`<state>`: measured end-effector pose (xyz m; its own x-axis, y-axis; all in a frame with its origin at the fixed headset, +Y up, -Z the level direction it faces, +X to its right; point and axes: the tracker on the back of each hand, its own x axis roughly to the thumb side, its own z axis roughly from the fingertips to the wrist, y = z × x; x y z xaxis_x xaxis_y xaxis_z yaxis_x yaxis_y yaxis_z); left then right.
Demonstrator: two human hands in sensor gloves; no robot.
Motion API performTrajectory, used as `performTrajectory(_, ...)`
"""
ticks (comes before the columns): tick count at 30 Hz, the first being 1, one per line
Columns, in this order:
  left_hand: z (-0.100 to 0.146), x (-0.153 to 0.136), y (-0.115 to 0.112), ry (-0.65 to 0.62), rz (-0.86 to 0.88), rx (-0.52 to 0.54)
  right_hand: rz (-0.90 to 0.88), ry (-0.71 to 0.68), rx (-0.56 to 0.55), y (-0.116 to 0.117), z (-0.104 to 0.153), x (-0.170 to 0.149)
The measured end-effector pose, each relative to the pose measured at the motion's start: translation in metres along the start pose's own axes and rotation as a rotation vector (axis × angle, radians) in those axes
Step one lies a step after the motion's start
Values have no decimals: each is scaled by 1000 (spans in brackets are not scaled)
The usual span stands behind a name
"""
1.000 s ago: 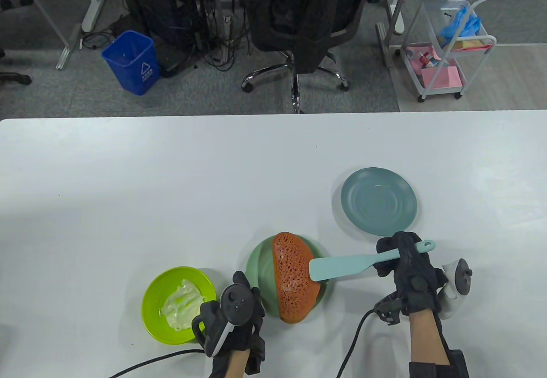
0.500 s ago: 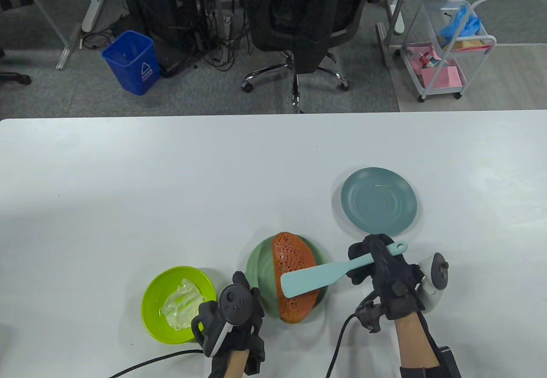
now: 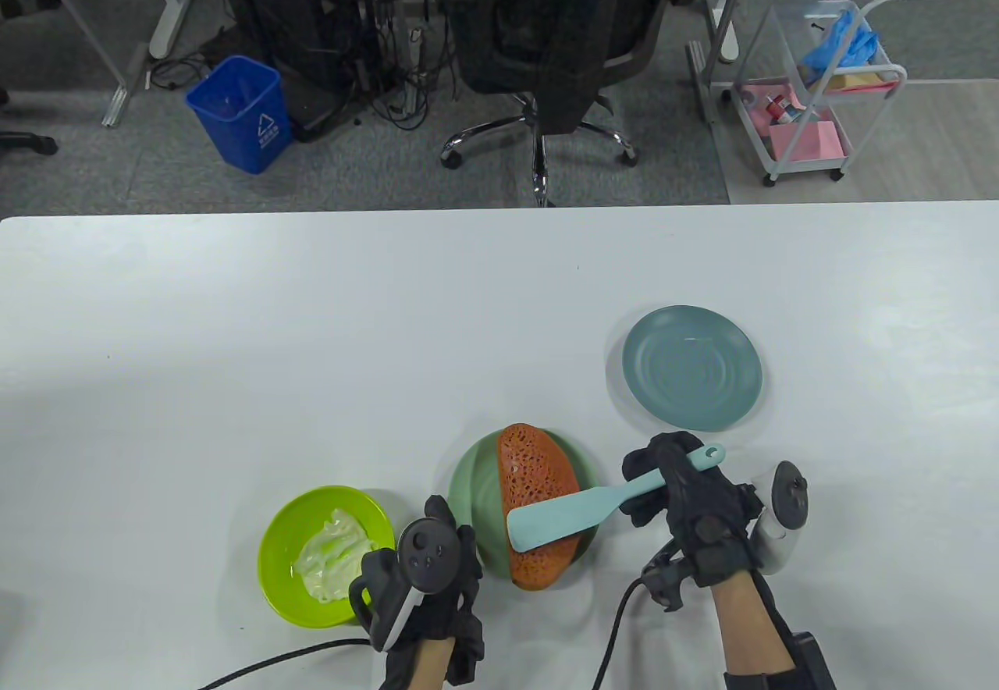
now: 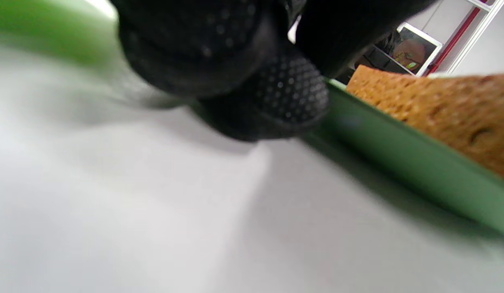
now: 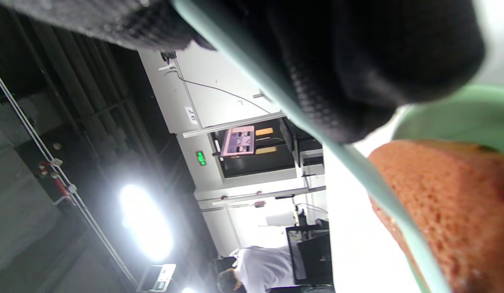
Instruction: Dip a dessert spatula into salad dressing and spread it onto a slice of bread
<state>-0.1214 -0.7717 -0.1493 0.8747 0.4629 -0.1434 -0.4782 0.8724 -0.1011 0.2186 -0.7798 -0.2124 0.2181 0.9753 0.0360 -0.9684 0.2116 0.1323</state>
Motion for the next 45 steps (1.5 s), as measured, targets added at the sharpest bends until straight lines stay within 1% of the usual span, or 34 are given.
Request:
performTrajectory(3,0,0,0,0,3,-2,-13,-2,-3,-1,0,1)
performTrajectory(7,0,0,0,1,6,-3,-2,2,15,-9,0,5)
performTrajectory(10,0,0,0,1,7,-3,19,-21,-9,-16,1,7)
performTrajectory(19,0,0,0,2,8,-2,-19,-61,-92,-41,6,13)
performTrajectory(22,0,0,0,2,7,0,-75,-53,-128,-50,7,9)
performTrajectory(24,0,0,0,2,7,0,-81,-46,-148,-55,9,7)
performTrajectory(29,0,0,0,2,7,0,-98,-37,-159,-59,9,5)
performTrajectory(32,0,0,0,2,7,0,-109,-47,-151,-59,9,5)
performTrajectory(36,0,0,0,2,7,1,-128,-90,-138,-50,7,8)
performTrajectory(39,0,0,0,3,8,0,-124,-112,-131,-39,4,9)
performTrajectory(43,0,0,0,1,5,-1,-117,-85,-69,-21,1,7)
performTrajectory(45,0,0,0,1,6,-3,-101,-82,-65,-15,0,7)
